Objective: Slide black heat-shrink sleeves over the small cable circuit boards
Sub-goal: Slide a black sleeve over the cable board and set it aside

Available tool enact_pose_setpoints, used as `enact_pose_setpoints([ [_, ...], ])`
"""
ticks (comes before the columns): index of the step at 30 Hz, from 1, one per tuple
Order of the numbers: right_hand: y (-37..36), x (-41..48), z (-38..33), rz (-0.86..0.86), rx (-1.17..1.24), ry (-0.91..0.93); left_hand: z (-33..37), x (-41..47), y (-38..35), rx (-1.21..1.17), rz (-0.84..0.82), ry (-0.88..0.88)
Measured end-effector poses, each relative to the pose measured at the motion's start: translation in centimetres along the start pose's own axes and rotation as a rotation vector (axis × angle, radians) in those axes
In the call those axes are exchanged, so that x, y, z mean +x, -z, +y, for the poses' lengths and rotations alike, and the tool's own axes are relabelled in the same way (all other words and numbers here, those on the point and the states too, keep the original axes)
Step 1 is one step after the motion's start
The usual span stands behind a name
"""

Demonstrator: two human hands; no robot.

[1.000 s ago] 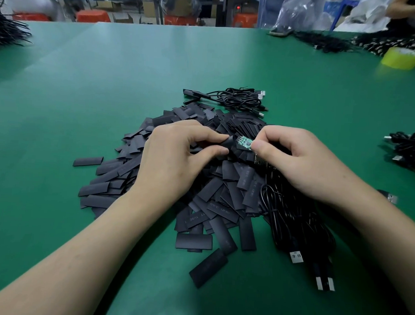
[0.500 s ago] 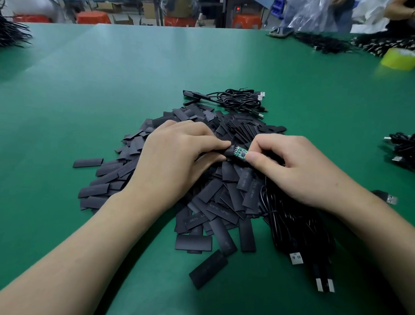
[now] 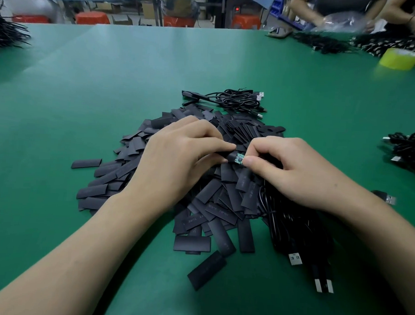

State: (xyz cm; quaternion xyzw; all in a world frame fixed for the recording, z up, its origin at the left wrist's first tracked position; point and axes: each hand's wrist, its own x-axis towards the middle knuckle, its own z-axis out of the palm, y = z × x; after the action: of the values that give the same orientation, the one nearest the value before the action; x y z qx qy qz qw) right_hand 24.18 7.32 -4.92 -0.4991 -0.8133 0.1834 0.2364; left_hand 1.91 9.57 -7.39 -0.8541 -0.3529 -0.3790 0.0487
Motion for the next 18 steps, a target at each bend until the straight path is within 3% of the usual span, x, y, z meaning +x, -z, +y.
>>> enact_pose_setpoints([
  [14, -0.1, 0.1, 0.0, -0.001, -0.015, 0.013, 0.7, -0.2, -0.3, -0.171, -0.08, 0.042],
  [18, 0.1, 0.1, 0.2, 0.074, 0.074, 0.013, 0.8, -0.1, -0.4, -0.211, -0.053, 0.108],
])
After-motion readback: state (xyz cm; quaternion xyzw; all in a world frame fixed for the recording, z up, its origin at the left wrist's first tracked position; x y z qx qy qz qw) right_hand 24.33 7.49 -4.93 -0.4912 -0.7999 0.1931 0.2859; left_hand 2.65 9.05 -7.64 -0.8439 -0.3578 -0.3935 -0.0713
